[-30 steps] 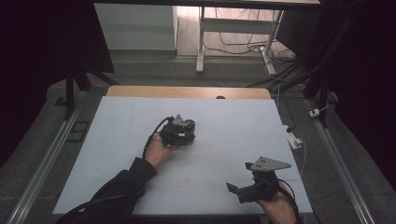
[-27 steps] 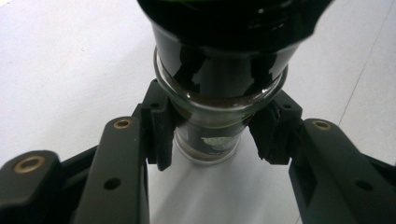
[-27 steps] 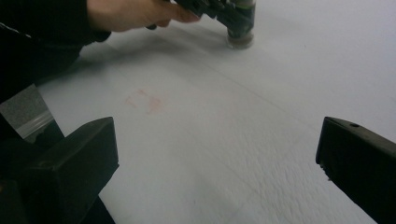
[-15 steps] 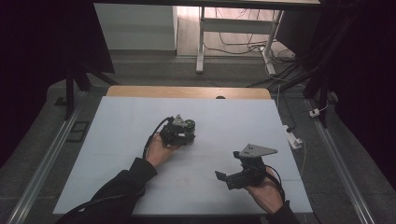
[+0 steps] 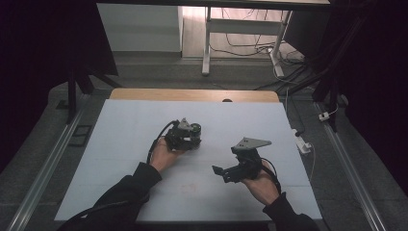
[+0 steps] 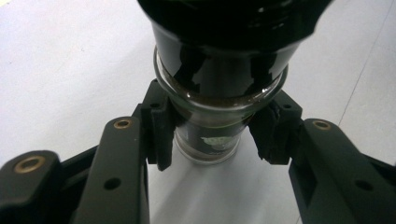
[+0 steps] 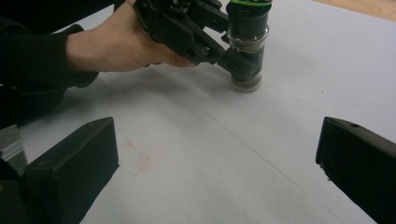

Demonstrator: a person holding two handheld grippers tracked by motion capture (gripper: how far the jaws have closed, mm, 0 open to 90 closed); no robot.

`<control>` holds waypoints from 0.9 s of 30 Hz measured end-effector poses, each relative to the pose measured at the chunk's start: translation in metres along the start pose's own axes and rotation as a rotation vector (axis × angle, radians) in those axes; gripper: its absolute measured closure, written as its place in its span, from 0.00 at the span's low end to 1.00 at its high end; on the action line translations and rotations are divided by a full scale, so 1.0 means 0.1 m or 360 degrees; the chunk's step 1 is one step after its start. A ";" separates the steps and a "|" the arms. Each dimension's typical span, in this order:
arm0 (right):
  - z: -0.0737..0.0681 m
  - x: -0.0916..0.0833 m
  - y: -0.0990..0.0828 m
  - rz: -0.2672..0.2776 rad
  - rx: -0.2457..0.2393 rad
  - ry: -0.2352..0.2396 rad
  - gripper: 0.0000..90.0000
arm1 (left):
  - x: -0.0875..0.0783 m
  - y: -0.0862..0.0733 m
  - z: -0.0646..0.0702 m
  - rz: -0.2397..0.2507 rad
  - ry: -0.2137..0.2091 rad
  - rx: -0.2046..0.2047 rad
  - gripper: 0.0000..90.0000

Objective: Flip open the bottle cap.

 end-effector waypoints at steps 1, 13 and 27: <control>0.01 0.02 0.01 -0.0005 -0.0002 -0.0008 0.00 | 0.00 0.00 0.00 -0.0001 0.0000 0.0000 0.59; 0.15 0.29 0.15 -0.0032 0.0012 -0.0006 0.00 | 0.00 0.00 0.00 -0.0007 0.0000 0.0002 0.59; 0.25 0.63 0.29 -0.0067 -0.0012 -0.0070 0.00 | 0.00 0.01 0.00 -0.0021 -0.0002 0.0006 0.59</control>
Point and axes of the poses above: each handheld gripper's, and its own axes: x roughly forward along the jaws, y roughly out of its top, z roughly to its right, the point moved 7 cm from there along x, roughly forward along the jaws, and after that the axes turned 4 degrees about -x, right-handed, at the moved point
